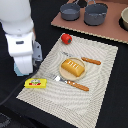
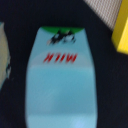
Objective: Interact with the objects in diverse but meaningful ways.
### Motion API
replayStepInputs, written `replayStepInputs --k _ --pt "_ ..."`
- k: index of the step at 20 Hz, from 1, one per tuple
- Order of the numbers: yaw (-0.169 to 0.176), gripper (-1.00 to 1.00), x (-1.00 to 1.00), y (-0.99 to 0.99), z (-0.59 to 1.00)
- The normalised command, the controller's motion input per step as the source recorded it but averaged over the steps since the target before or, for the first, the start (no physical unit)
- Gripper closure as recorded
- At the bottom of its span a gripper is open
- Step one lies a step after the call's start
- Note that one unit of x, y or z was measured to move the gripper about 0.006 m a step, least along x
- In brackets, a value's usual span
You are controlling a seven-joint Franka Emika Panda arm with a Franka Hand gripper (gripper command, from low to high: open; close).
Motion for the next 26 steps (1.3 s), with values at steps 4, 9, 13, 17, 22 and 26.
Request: replayStepInputs --k 4,9,13,17,22,26 --pt "-0.113 -1.00 -0.20 -0.18 0.01" --pt "-0.065 -1.00 0.12 -0.24 0.00" --pt "-0.025 -1.00 0.14 -0.02 0.00" --pt "0.033 -1.00 0.00 0.10 -0.04" --pt "0.031 -1.00 -0.06 0.00 -0.19" --pt "0.043 -1.00 -0.22 -0.05 -0.30"
